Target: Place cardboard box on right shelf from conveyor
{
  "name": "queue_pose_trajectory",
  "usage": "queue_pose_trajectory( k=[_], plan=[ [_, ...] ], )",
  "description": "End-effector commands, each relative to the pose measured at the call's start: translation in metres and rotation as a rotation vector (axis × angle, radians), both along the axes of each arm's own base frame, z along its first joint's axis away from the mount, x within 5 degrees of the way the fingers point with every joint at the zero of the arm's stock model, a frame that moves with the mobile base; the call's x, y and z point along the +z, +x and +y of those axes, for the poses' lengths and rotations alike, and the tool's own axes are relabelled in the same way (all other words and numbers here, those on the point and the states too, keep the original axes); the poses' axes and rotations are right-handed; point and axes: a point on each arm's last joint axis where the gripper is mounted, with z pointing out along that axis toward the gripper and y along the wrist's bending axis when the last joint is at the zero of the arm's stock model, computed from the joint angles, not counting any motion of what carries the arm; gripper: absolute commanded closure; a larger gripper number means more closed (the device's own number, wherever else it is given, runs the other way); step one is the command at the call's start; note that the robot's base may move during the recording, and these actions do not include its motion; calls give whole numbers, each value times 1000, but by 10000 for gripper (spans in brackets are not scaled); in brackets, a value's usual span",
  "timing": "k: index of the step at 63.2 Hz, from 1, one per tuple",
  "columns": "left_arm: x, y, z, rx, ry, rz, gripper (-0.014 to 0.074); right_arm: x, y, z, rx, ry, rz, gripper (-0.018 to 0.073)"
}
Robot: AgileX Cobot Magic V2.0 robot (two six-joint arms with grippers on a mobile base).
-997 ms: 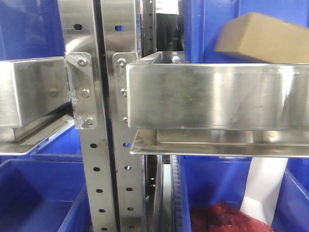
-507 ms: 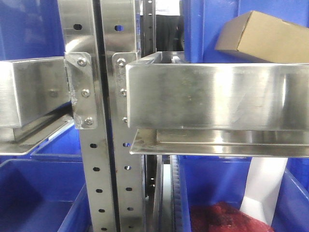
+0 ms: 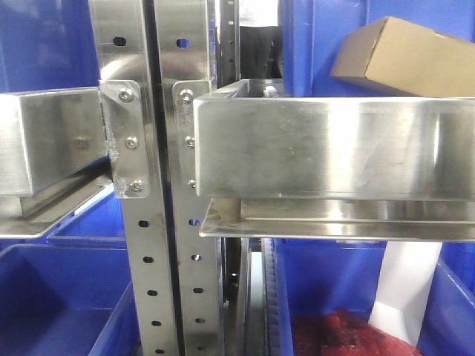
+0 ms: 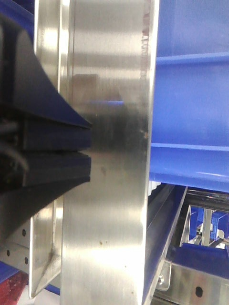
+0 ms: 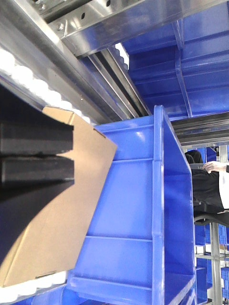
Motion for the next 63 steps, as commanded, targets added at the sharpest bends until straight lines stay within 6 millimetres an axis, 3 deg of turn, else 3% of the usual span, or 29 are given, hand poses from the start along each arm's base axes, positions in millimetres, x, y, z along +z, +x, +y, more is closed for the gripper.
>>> queue_pose_trajectory(
  k=[1, 16, 27, 42, 53, 63],
  plan=[
    [9, -1, 1, 8, -25, -94, 715, 13, -2, -2, -23, -6, -118, 502],
    [9, -1, 1, 8, -25, -94, 715, -21, -21, -20, -233, -121, -162, 502],
    [9, -1, 1, 8, -25, -94, 715, -70, -37, -24, -334, -133, -194, 502],
    [9, -1, 1, 8, -25, -94, 715, -132, -40, -24, -347, -132, -227, 502],
    [9, -1, 1, 8, -25, -94, 715, -159, -33, -27, -361, -117, -256, 502],
    [9, -1, 1, 8, -25, -94, 715, -161, -33, -26, -357, -122, -229, 502]
  ],
)
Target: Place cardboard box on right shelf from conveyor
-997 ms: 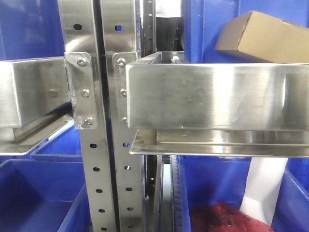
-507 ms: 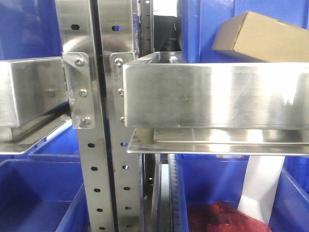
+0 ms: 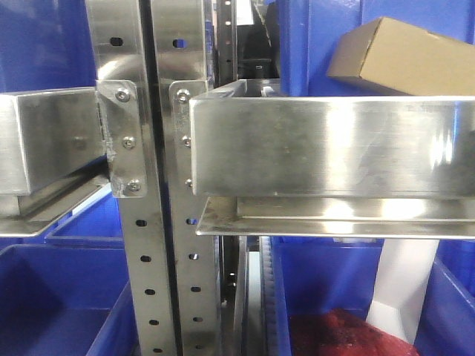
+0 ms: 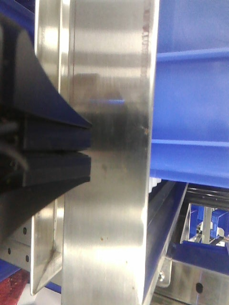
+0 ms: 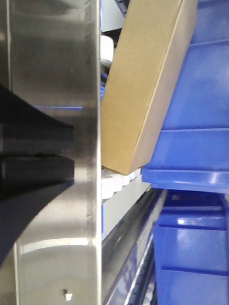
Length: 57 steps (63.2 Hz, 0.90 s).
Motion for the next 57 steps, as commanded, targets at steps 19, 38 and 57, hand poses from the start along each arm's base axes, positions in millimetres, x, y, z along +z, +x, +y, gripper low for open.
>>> queue_pose_trajectory(
  k=[19, 38, 57],
  plan=[
    [9, -1, 1, 8, -25, -94, 715, 12, -2, -1, -14, -15, -128, 502],
    [9, -1, 1, 8, -25, -94, 715, 12, -2, -1, -14, -15, -128, 502],
    [9, -1, 1, 8, -25, -94, 715, 12, -2, -1, -14, -15, -128, 502]
  ],
)
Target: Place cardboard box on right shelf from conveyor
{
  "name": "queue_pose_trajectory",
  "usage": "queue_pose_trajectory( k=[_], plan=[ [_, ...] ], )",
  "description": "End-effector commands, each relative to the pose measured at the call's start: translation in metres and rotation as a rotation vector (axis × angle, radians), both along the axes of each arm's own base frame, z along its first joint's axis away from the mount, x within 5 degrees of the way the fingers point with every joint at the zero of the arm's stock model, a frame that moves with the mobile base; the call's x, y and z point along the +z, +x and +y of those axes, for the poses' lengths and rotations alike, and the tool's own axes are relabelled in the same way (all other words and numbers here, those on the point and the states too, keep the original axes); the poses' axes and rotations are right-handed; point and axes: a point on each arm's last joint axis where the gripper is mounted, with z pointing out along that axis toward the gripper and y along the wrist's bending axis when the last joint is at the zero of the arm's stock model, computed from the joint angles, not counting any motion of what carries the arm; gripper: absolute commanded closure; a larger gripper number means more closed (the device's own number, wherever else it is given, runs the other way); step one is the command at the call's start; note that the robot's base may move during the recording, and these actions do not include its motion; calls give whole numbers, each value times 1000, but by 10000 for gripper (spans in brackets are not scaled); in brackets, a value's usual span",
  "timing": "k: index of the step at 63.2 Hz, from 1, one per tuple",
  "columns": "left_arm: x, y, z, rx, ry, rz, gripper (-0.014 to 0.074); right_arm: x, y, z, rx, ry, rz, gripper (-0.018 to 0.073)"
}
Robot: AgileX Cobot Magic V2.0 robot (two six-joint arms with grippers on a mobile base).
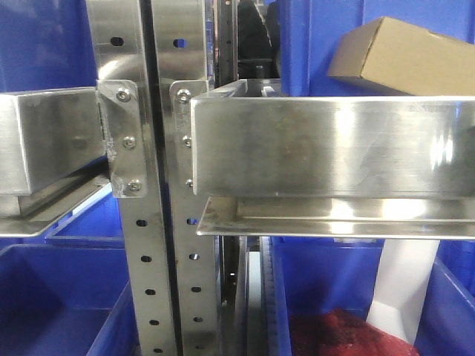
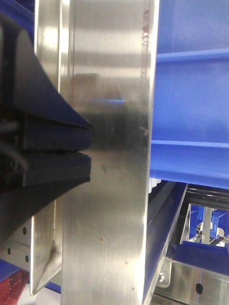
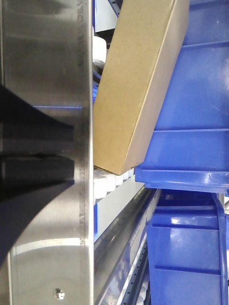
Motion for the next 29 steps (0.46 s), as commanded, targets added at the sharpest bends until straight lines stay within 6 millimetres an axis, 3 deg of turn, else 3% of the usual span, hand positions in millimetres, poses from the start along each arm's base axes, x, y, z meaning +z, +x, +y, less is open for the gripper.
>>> queue_pose_trajectory(
  k=[1, 29],
  plan=[
    [9, -1, 1, 8, -25, -94, 715, 11, -2, -1, -13, -14, -111, 502],
    [9, -1, 1, 8, -25, -94, 715, 11, -2, -1, -13, -14, -111, 502]
  ],
)
